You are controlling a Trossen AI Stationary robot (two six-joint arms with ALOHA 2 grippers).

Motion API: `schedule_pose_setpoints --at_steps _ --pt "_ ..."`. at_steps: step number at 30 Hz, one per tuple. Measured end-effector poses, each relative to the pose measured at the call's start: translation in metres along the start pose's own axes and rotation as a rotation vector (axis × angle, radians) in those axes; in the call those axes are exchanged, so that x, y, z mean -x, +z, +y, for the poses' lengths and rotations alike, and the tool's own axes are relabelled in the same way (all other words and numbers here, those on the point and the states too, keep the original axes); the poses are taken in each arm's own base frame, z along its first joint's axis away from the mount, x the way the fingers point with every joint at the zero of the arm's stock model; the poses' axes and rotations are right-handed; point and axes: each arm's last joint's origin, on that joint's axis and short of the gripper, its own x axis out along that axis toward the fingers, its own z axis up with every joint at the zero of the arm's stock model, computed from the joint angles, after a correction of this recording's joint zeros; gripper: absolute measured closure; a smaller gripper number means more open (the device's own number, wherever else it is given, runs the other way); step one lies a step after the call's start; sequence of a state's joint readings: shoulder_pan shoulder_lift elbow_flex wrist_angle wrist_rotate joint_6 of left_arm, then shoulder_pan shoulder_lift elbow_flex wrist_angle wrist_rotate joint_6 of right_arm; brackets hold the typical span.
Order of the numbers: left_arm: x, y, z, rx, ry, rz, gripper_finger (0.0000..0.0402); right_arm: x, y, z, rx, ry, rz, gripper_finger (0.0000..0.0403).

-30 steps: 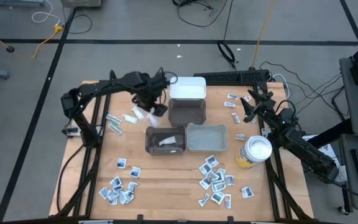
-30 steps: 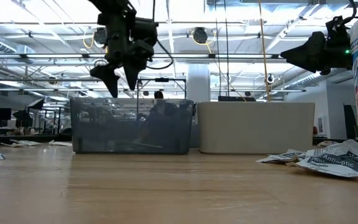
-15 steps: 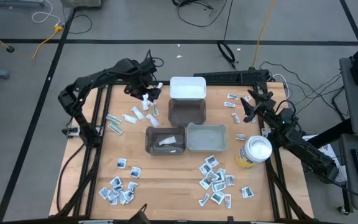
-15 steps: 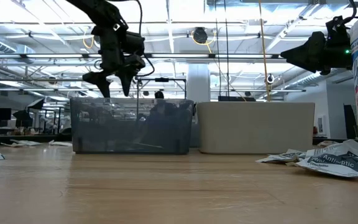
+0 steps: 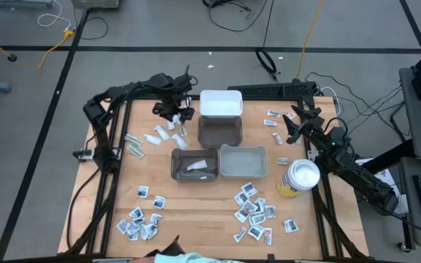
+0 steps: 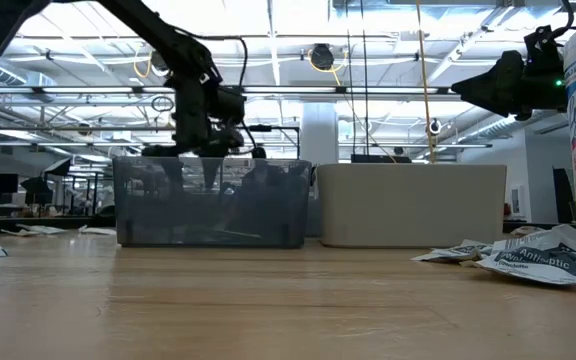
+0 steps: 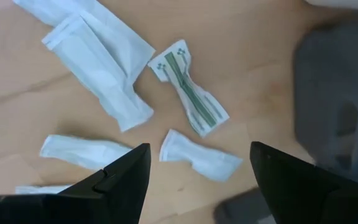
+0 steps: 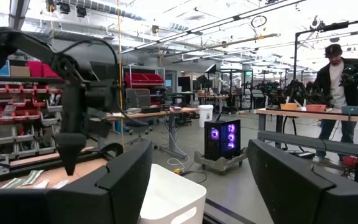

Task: Pick & Place First Aid Supplies
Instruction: Put the white bandage into the bottom black bin

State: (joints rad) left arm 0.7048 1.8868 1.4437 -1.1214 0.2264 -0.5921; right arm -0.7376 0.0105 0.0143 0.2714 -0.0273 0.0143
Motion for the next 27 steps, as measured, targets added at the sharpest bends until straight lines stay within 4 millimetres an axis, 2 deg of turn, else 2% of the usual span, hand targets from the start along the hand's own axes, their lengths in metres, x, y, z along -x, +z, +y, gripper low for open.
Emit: schedule_pose_setpoints --at_steps 13,20,27 --pt "-0.043 0.021 -0.005 0.039 0.001 0.030 0.0145 0.000 0.000 0.000 0.000 0.000 0.000 0.0140" --pt "-0.053 0.028 -0.008 0.058 -0.032 0.018 0.0147 0.000 0.000 0.000 0.000 0.000 0.000 0.0140" --pt "-0.055 0.028 -0.007 0.060 -0.034 0.013 0.0194 0.000 0.000 0.000 0.000 -0.001 0.000 0.0140"
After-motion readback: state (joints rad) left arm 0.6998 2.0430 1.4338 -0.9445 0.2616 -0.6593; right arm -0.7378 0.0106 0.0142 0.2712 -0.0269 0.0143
